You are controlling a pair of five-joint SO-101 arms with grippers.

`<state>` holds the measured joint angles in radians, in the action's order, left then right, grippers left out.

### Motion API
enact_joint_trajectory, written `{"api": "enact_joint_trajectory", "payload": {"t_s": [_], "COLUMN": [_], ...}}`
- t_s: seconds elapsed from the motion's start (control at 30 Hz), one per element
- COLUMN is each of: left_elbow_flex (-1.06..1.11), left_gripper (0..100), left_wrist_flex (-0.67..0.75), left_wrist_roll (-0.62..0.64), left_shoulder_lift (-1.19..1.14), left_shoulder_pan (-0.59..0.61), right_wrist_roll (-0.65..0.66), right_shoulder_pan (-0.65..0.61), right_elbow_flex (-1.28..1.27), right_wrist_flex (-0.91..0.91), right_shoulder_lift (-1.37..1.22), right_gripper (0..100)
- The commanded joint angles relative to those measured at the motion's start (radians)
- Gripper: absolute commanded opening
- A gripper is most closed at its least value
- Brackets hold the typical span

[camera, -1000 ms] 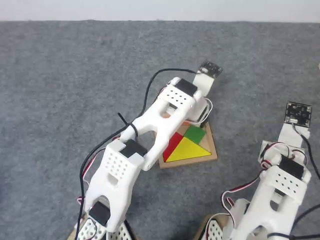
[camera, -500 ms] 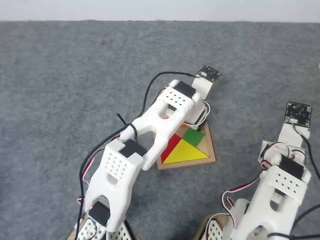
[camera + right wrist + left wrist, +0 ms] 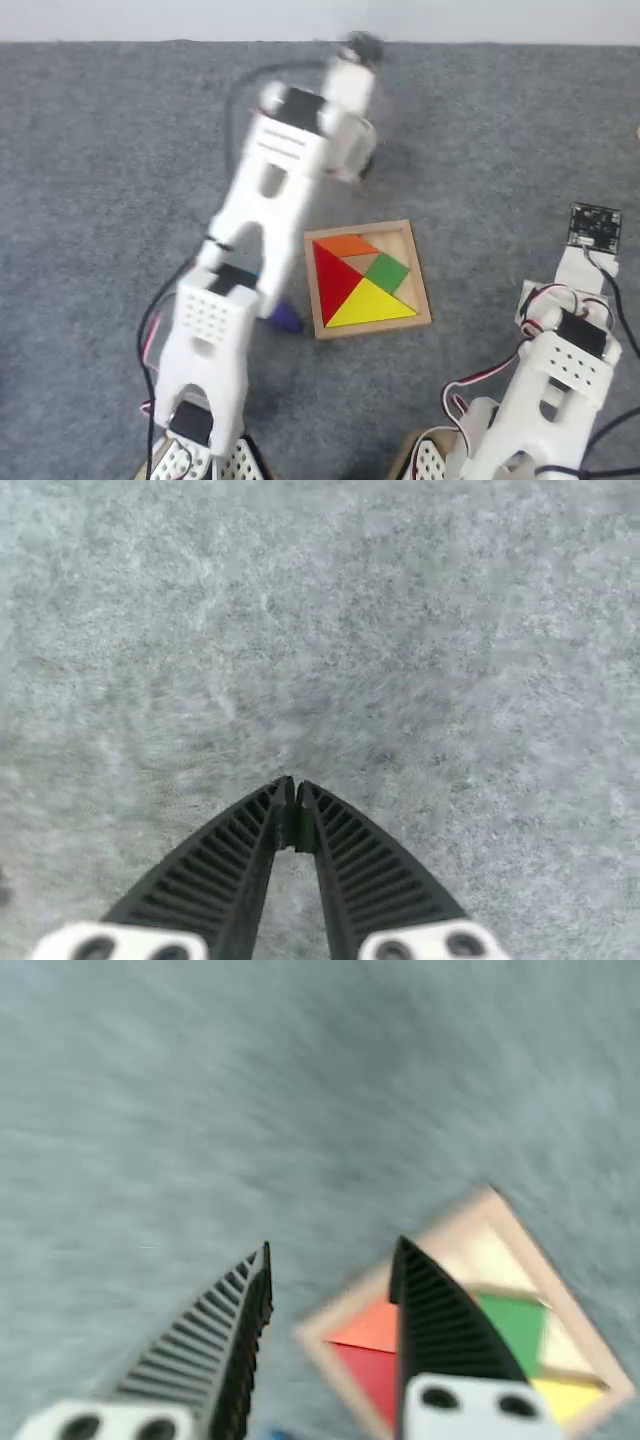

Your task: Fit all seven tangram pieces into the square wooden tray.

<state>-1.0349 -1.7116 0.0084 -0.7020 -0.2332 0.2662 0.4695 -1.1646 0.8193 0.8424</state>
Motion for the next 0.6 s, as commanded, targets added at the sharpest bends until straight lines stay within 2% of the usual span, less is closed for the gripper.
{"api": "enact_joint_trajectory", "payload": {"t_s": [0.0,0.17,0.3,0.43,0.57], "left_elbow_flex": [-0.053,0.124,0.335,0.697,1.116], "left_gripper": [15,15,15,15,15], "left_wrist_flex": [-0.049,-0.048,-0.048,-0.032,0.103], "left_wrist_roll": [-0.049,-0.095,-0.127,-0.132,-0.138], "left_shoulder_lift": [0.164,0.439,0.700,0.885,0.982], "left_shoulder_pan": [0.137,0.285,0.334,0.359,0.364], "right_wrist_roll": [0.011,0.011,0.011,0.011,0.011], "right_shoulder_pan": [-0.035,-0.039,-0.107,-0.124,-0.124], "right_elbow_flex": [0.021,0.021,0.017,0.009,-0.032], "right_wrist_flex": [0.007,0.005,0.008,0.010,-0.016], "right_shoulder_lift": [0.030,0.030,0.030,0.030,0.030], "right_gripper": [1.3,1.3,1.3,1.3,1.3]}}
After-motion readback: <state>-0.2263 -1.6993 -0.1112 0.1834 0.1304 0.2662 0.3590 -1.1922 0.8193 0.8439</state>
